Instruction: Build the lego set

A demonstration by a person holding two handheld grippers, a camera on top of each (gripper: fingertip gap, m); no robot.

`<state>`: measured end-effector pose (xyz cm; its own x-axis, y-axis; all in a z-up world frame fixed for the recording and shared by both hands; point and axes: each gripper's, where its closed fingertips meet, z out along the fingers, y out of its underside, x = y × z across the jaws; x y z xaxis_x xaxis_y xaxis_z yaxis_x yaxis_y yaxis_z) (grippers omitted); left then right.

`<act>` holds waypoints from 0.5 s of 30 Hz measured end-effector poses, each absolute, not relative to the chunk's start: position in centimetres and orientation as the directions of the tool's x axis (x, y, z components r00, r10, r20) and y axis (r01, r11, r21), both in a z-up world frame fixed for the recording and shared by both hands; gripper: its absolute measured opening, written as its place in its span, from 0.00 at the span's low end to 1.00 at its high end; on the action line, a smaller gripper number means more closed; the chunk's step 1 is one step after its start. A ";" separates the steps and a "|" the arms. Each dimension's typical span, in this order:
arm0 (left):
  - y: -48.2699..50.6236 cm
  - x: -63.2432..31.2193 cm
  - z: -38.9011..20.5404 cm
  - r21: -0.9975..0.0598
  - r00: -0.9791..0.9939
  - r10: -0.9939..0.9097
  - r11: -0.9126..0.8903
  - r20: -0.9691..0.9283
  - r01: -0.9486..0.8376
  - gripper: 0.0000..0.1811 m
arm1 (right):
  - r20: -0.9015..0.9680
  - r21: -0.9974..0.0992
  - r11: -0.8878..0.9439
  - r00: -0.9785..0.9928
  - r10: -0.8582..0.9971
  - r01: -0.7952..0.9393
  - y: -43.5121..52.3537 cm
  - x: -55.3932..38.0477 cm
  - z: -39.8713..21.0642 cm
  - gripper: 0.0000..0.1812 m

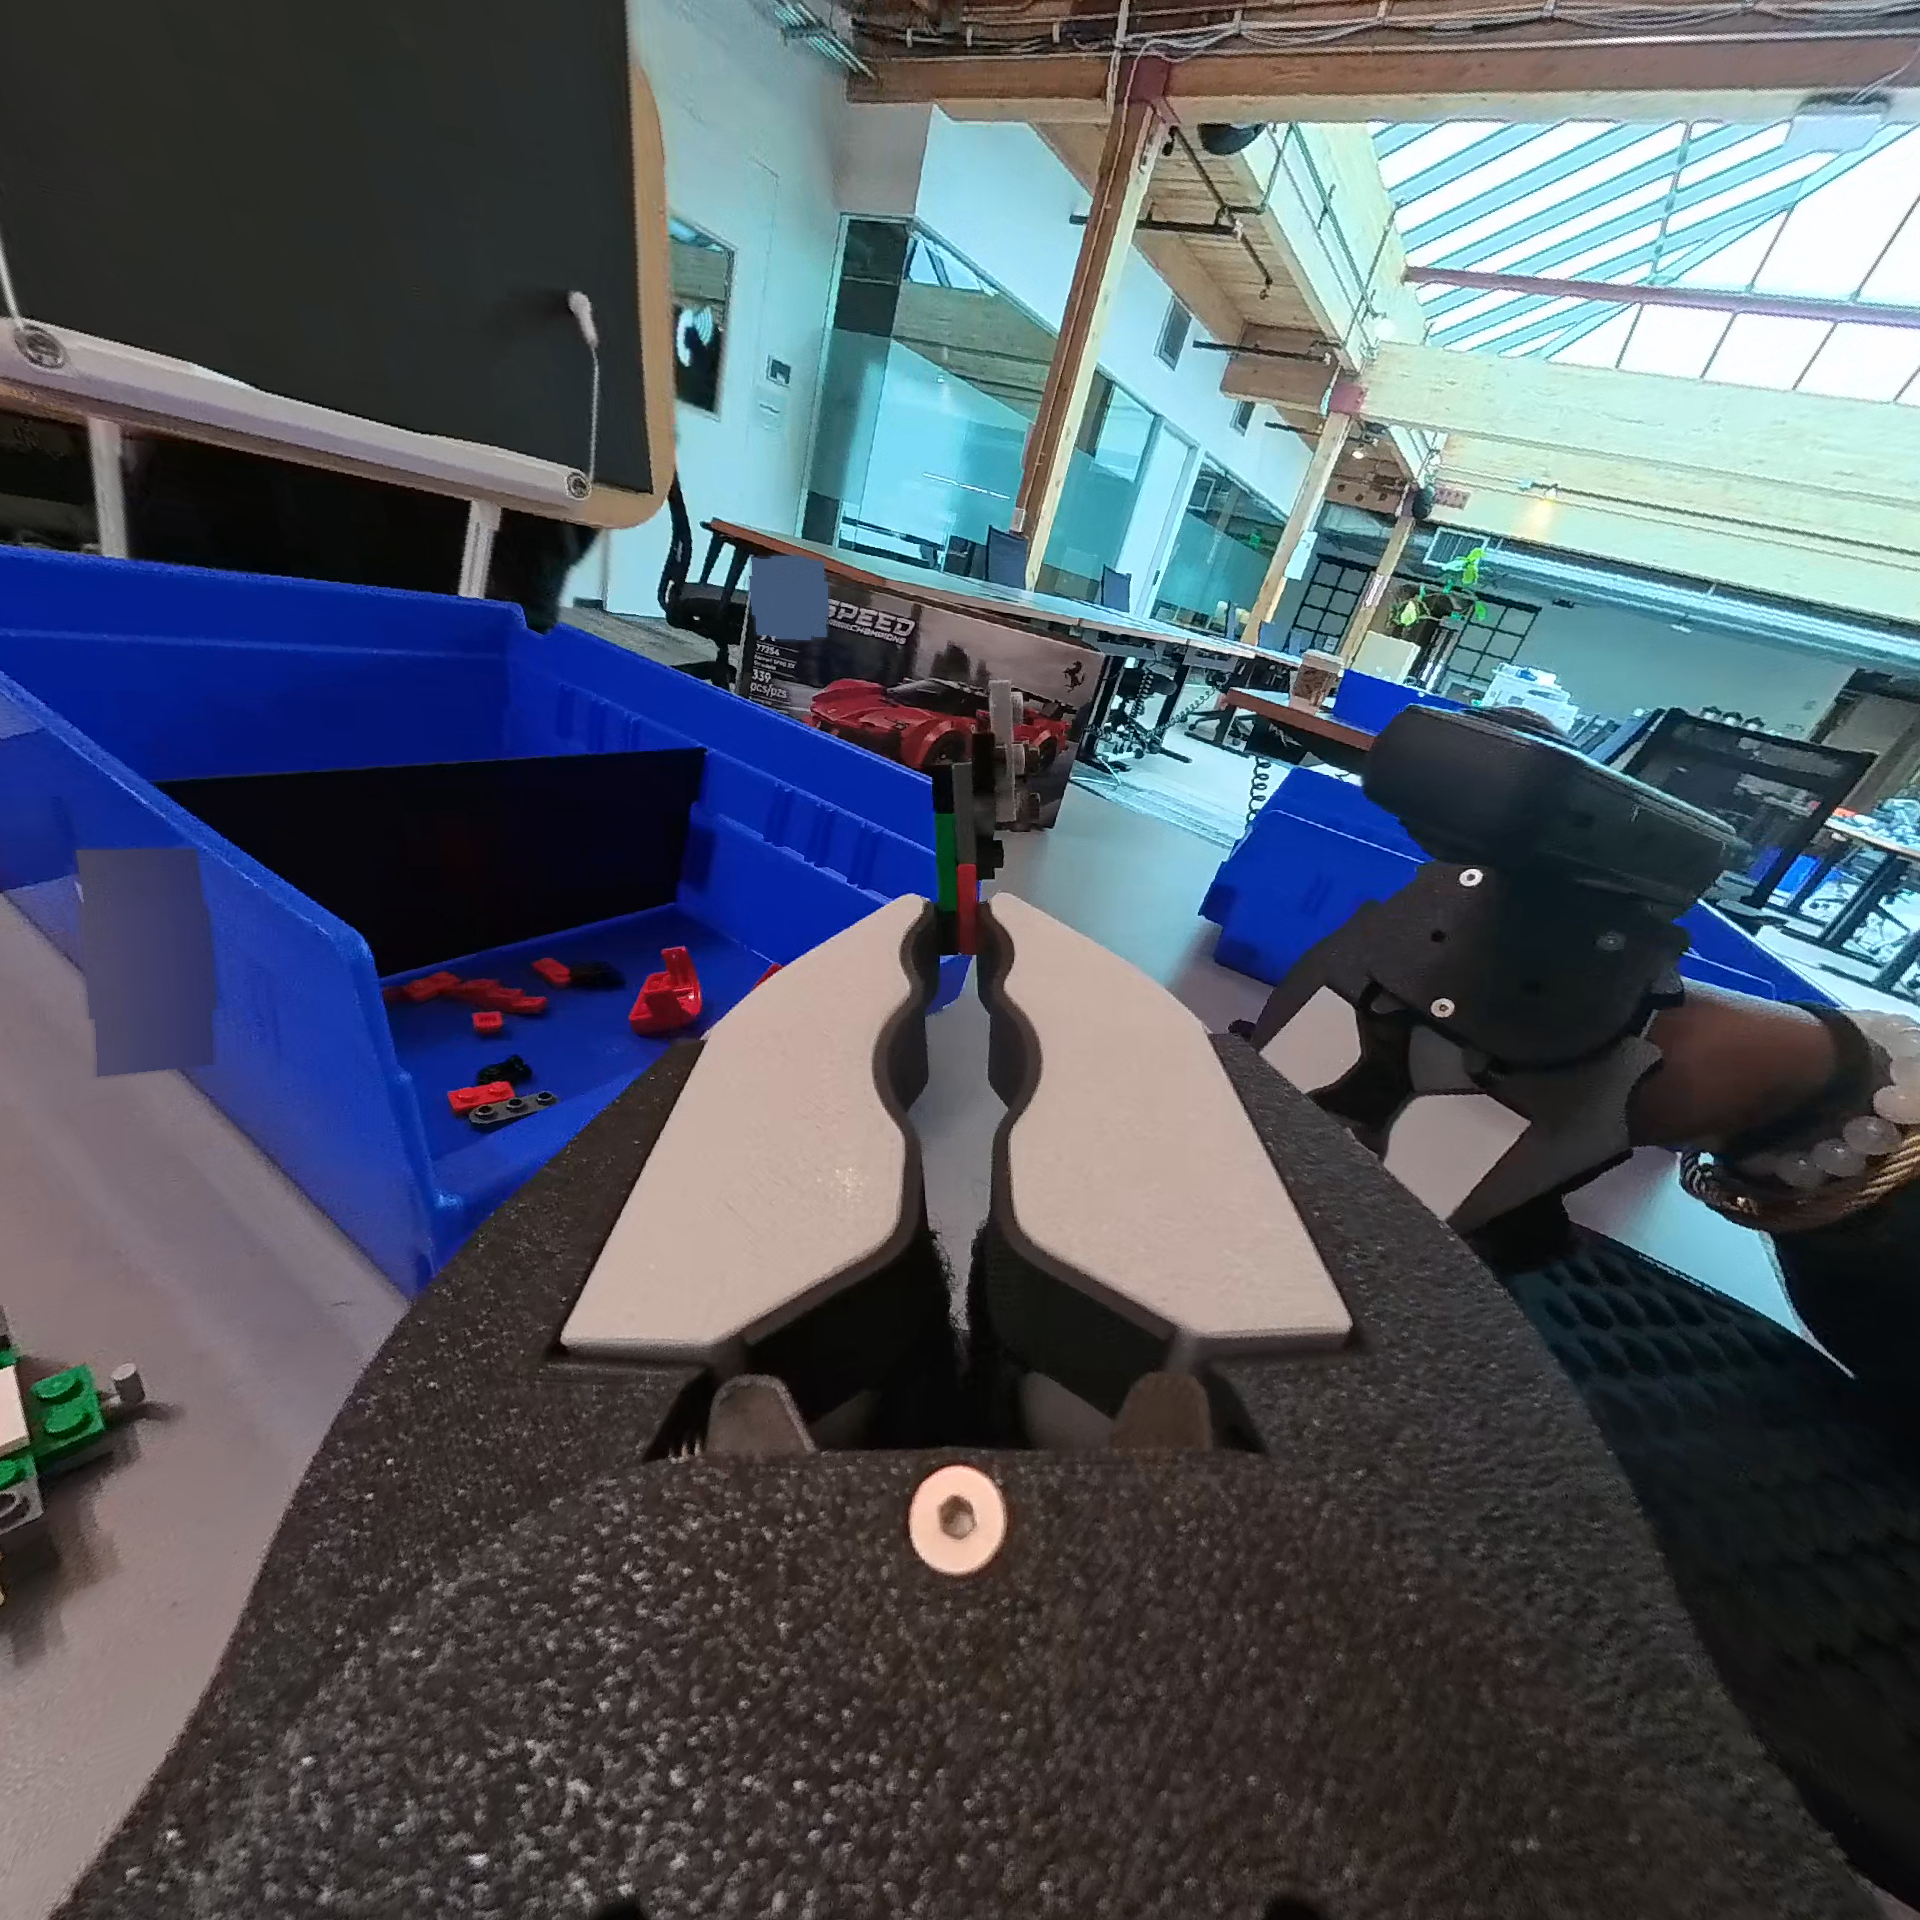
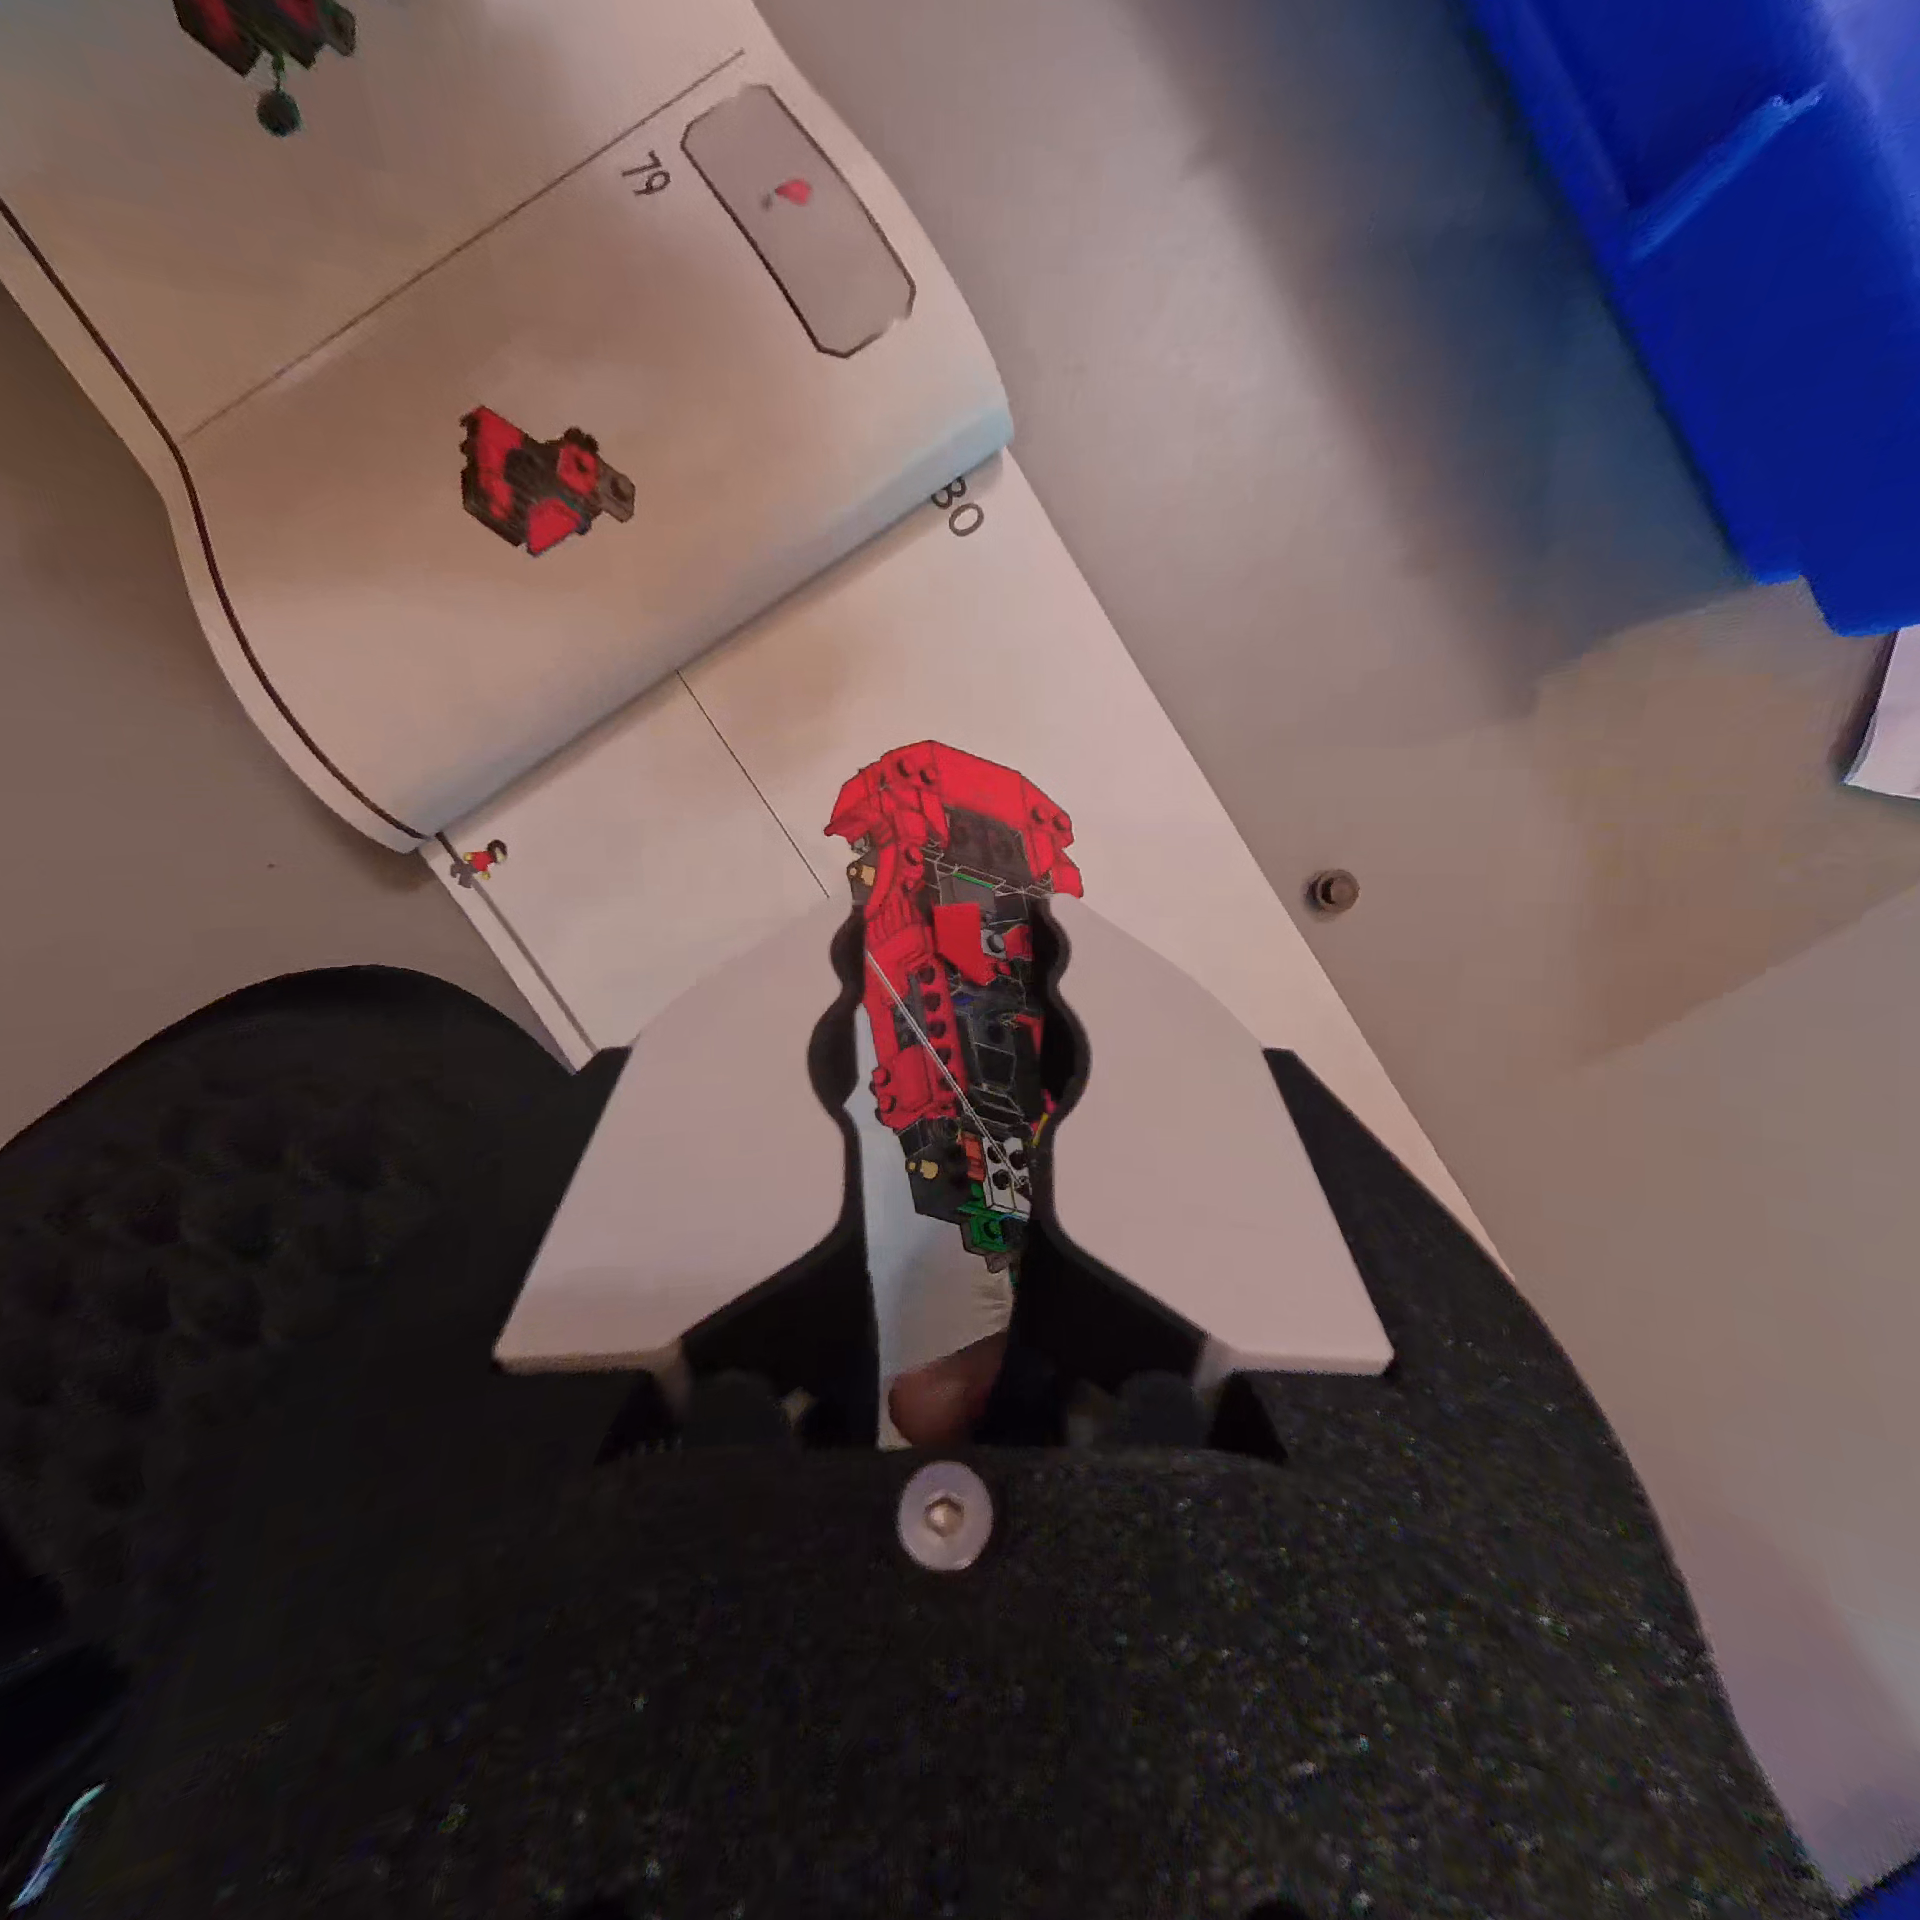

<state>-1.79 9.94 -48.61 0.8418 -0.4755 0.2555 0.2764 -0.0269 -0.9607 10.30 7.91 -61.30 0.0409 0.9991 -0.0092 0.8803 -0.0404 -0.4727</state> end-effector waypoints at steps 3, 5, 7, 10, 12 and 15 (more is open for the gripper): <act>10.0 -1.9 -48.6 -0.959 0.840 -0.476 -0.025 0.259 0.282 0.03 | 0.018 -0.549 -0.030 0.048 0.999 0.835 8.3 9.5 -60.1 0.19; 9.9 -1.8 -48.6 -0.955 0.832 -0.482 -0.030 0.274 0.297 0.03 | 0.042 -0.719 -0.031 0.088 0.995 0.694 9.1 7.2 -57.1 0.19; 9.9 -1.7 -48.5 -0.949 0.822 -0.490 -0.032 0.289 0.314 0.03 | -0.017 -0.906 -0.086 0.166 0.986 0.415 9.5 4.3 -52.3 0.16; 9.8 -1.5 -48.4 -0.953 0.828 -0.492 -0.017 0.270 0.301 0.03 | -0.133 -0.988 -0.146 0.196 0.972 0.053 8.8 1.5 -47.0 0.16; 9.7 -1.5 -48.2 -0.962 0.840 -0.489 0.006 0.235 0.273 0.03 | -0.116 -0.993 -0.117 0.232 0.966 -0.010 8.9 0.4 -45.8 0.16; 9.4 -1.3 -47.9 -0.974 0.861 -0.477 0.043 0.176 0.223 0.03 | -0.054 -0.998 -0.064 0.259 0.964 0.029 8.9 -1.1 -45.8 0.16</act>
<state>-1.31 9.40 -47.86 0.8612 -0.4768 0.1760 0.2227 0.0428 -0.9739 -1.10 8.87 -45.81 0.2592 0.9643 -0.0541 0.0287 -0.0637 -0.9976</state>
